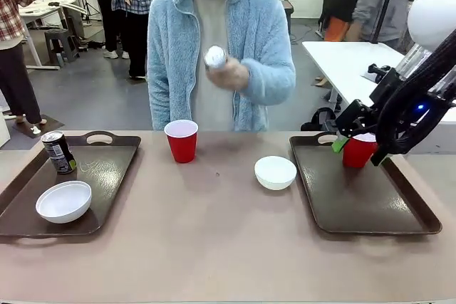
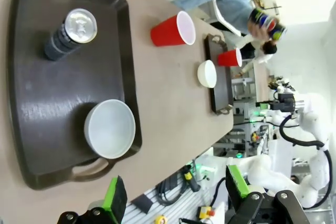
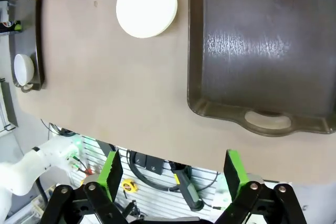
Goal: Prepare tableware on both trays.
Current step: Pick up a Picnic Bowl from the table and place it on a Handle tray.
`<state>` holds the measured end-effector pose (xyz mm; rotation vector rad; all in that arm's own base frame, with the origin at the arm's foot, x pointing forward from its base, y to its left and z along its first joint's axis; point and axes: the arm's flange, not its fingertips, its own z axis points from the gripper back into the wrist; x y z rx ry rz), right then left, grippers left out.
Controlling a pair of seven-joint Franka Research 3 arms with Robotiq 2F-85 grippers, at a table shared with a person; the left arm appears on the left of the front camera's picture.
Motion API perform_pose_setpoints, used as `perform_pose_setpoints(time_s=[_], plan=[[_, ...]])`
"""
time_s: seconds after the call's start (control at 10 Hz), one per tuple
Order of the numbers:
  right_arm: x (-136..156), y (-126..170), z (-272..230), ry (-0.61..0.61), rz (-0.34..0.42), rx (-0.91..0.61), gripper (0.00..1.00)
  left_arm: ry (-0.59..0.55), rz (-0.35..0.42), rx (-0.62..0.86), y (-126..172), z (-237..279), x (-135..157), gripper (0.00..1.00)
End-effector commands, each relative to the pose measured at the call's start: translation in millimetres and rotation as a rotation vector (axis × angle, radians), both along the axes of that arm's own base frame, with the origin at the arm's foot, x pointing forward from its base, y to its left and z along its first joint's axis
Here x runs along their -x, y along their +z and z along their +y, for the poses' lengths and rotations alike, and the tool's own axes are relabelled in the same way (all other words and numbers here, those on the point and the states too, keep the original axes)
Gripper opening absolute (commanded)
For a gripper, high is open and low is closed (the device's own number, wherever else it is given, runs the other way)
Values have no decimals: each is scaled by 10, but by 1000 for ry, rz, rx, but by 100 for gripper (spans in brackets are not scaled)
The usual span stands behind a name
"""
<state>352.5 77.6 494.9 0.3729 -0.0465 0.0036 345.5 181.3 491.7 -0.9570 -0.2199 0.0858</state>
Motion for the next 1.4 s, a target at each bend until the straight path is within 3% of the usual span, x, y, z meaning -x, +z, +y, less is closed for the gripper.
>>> perform_pose_setpoints(time_s=[0.0,0.3,0.4,0.6,0.7,0.8,0.9,1.3], plan=[[-78,-125,85,13,12,59,100,15,3,41,-47,74,36,100],[-578,-396,690,140,8,111,100,4,8,47,-25,187,163,100],[-711,-527,817,168,-1,119,100,31,16,27,-56,135,79,100],[-821,-674,928,193,-25,104,100,31,16,27,-56,135,79,100],[-399,-564,790,175,41,231,100,31,16,27,-56,135,79,100],[310,-351,568,283,81,260,100,31,16,27,-56,135,79,100],[772,-241,429,323,119,234,100,31,16,27,-56,135,79,100],[750,-322,365,309,168,157,100,31,16,27,-56,135,79,100]])
